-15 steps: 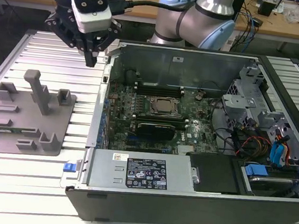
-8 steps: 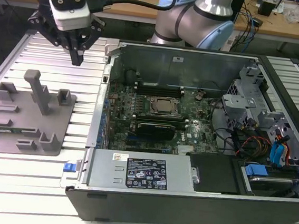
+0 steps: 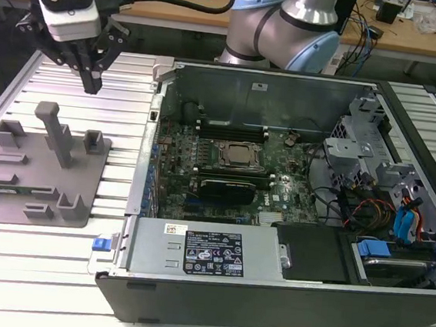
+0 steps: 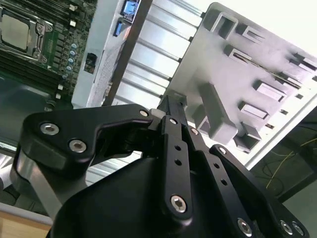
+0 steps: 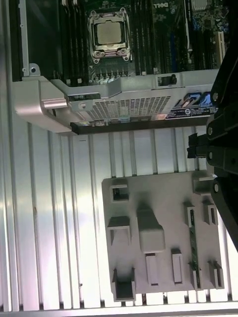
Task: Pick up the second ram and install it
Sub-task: 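Reach for the second ram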
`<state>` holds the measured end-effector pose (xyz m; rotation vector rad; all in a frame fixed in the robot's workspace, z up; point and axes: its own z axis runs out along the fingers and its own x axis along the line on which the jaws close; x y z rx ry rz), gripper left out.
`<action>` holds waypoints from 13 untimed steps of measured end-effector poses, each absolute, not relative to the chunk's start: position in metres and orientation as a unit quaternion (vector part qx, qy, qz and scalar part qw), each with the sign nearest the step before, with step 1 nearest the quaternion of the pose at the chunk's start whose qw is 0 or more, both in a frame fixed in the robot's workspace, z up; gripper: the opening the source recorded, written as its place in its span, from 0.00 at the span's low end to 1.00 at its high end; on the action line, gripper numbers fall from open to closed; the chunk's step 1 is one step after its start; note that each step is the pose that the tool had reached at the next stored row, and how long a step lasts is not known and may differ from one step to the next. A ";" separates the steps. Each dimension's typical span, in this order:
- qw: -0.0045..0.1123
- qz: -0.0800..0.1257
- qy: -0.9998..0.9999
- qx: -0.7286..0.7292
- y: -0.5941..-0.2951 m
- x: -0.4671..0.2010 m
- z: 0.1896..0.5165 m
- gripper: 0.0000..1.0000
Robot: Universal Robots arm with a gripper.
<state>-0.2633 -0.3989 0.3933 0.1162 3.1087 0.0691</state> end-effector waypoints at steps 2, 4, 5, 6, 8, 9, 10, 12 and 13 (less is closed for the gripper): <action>0.015 0.022 0.999 0.037 -0.399 -0.268 0.393 0.08; 0.015 0.022 0.999 0.037 -0.399 -0.273 0.393 0.08; 0.015 0.022 0.999 0.037 -0.399 -0.276 0.393 0.08; 0.015 0.022 0.999 0.037 -0.399 -0.280 0.393 0.08; 0.015 0.022 0.999 0.037 -0.399 -0.289 0.393 0.08; 0.015 0.022 0.999 0.037 -0.399 -0.291 0.393 0.08; 0.015 0.022 0.999 0.037 -0.399 -0.293 0.393 0.08; 0.015 0.022 0.999 0.037 -0.399 -0.298 0.393 0.08; 0.015 0.022 0.999 0.037 -0.399 -0.299 0.393 0.08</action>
